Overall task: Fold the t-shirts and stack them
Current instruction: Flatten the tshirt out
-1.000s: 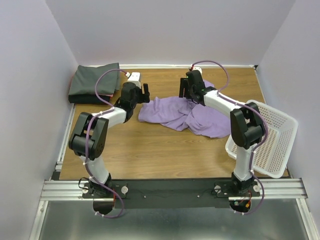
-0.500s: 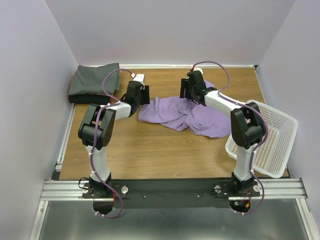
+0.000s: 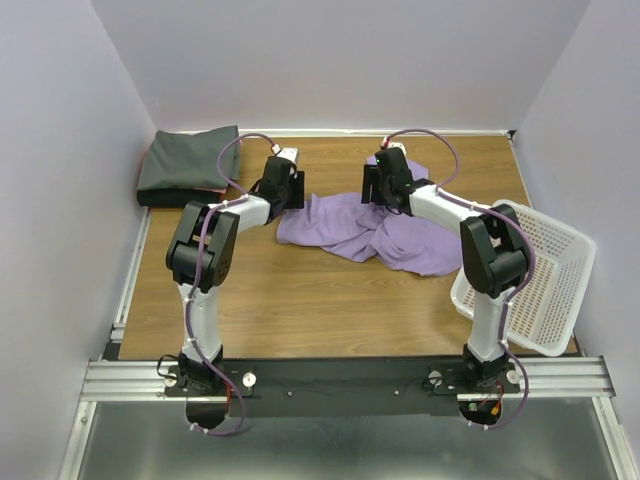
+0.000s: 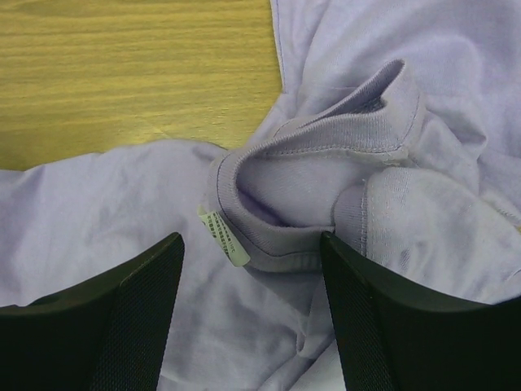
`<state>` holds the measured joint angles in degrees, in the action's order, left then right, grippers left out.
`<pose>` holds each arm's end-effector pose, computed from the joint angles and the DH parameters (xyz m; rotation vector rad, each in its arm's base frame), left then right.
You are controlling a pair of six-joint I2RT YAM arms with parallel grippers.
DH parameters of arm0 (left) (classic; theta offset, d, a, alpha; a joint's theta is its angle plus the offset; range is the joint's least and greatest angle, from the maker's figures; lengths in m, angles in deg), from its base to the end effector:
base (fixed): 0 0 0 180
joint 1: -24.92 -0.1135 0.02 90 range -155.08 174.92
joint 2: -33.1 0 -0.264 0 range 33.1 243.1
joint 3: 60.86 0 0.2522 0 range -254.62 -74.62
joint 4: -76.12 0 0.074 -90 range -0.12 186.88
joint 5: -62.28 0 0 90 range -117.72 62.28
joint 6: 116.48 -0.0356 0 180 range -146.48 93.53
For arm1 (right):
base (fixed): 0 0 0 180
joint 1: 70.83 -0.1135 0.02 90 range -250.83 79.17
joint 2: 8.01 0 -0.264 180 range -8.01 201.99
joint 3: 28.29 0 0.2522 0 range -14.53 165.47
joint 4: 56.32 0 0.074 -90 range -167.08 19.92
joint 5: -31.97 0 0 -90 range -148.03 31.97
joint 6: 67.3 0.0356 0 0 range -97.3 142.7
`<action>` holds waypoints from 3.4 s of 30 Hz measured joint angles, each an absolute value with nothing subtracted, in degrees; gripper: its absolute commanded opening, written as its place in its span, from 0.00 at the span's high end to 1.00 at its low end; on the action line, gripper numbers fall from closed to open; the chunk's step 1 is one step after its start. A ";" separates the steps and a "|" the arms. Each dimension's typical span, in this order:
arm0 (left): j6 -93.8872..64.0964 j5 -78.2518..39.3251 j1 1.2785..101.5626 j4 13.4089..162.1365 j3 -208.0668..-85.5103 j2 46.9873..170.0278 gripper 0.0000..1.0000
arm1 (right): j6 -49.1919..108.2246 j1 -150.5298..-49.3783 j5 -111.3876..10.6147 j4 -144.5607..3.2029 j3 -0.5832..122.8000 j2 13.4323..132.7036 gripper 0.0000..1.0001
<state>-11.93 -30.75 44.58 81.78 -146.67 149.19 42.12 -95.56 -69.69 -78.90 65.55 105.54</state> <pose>0.4174 -0.1471 0.1591 0.0687 2.2097 -0.2758 0.4058 0.1790 0.1972 -0.0028 2.2958 0.1641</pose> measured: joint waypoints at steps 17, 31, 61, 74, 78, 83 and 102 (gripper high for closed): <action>-11.60 -31.69 45.30 85.14 -148.05 150.35 1.00 | 41.90 -92.08 -66.15 -77.02 62.62 103.18 0.98; -11.60 -40.02 45.37 82.19 -136.46 120.21 1.00 | 42.21 -89.15 -66.56 -76.80 57.85 94.05 0.98; -6.66 -56.37 45.02 81.34 -107.37 79.10 1.00 | 44.11 -87.19 -79.59 -81.85 46.14 63.91 0.16; -6.71 -53.50 45.02 79.46 -106.80 83.60 1.00 | 42.10 -87.03 -69.29 -77.39 61.88 102.05 0.25; -6.73 -52.91 45.00 79.33 -106.80 83.91 1.00 | 42.14 -86.05 -69.05 -77.37 63.36 106.75 0.28; -6.75 -52.63 45.00 79.24 -106.80 83.82 1.00 | 42.12 -83.71 -68.01 -77.35 64.96 108.93 0.32; -6.84 -52.61 45.00 79.26 -106.80 82.60 1.00 | 42.67 -80.72 -52.81 -74.97 66.97 112.93 0.90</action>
